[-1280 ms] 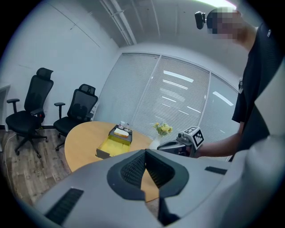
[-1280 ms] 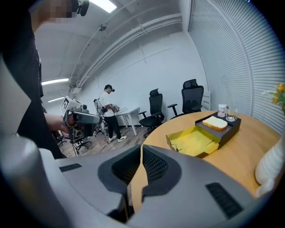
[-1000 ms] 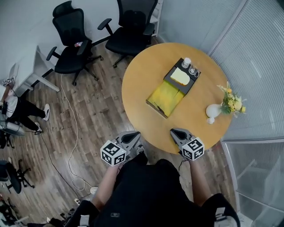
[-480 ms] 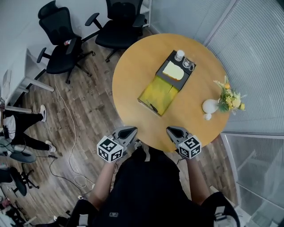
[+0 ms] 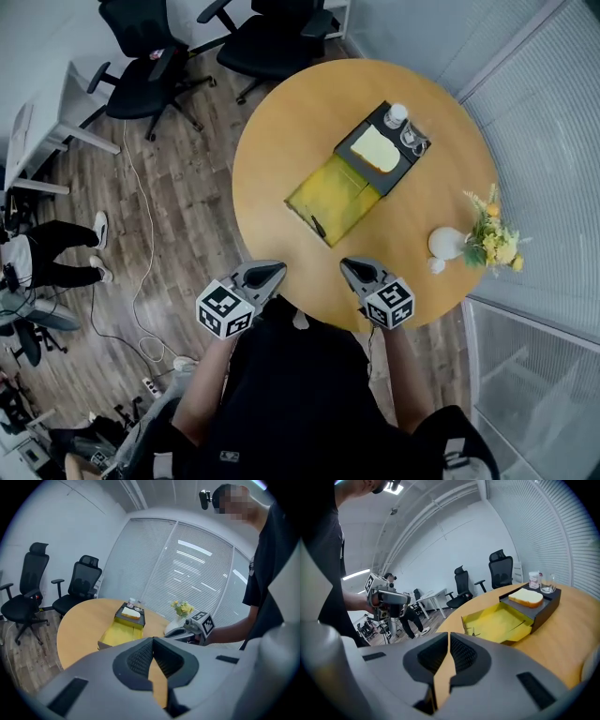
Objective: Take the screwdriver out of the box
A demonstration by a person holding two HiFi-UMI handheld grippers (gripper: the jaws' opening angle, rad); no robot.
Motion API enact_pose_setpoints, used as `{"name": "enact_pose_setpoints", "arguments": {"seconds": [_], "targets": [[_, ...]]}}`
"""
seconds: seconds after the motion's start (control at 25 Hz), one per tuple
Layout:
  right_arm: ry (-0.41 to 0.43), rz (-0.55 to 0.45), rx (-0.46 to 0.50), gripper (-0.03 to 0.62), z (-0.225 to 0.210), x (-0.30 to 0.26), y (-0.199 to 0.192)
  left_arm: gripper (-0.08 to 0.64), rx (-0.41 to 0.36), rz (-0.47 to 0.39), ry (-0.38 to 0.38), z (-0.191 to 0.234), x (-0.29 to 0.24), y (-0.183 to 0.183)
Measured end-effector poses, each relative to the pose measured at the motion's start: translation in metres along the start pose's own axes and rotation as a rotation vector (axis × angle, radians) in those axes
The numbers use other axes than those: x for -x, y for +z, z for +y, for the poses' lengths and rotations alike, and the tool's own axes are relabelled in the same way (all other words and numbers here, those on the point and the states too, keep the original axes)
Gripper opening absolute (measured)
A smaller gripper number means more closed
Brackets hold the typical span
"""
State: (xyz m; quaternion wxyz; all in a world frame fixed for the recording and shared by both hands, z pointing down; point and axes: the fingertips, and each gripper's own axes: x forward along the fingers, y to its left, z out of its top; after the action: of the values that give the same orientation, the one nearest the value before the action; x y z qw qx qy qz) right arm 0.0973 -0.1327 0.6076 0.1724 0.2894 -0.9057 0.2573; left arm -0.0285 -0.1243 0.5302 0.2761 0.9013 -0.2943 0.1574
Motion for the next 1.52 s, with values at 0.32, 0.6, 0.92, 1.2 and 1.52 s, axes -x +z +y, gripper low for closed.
{"name": "enact_pose_setpoints", "arguments": {"seconds": [0.32,0.6,0.92,1.2,1.52], "targets": [[0.053,0.078,0.04,0.011,-0.02,-0.038,-0.003,0.006,0.078,0.021,0.049,0.015,0.0,-0.02],[0.026,0.13,0.035,0.011,-0.04,-0.068,0.001,0.006,0.086,0.061,-0.01,0.035,-0.022,-0.027],[0.02,0.275,-0.005,0.012,-0.051,-0.099,-0.01,0.006,0.114,0.083,-0.056,0.042,-0.037,-0.036],[0.007,0.443,0.064,0.012,-0.06,-0.122,-0.023,0.006,0.15,0.082,-0.063,0.062,-0.039,-0.042],[-0.013,0.551,0.036,0.014,-0.065,-0.14,-0.037,0.006,0.178,0.087,-0.082,0.081,-0.042,-0.049]]}}
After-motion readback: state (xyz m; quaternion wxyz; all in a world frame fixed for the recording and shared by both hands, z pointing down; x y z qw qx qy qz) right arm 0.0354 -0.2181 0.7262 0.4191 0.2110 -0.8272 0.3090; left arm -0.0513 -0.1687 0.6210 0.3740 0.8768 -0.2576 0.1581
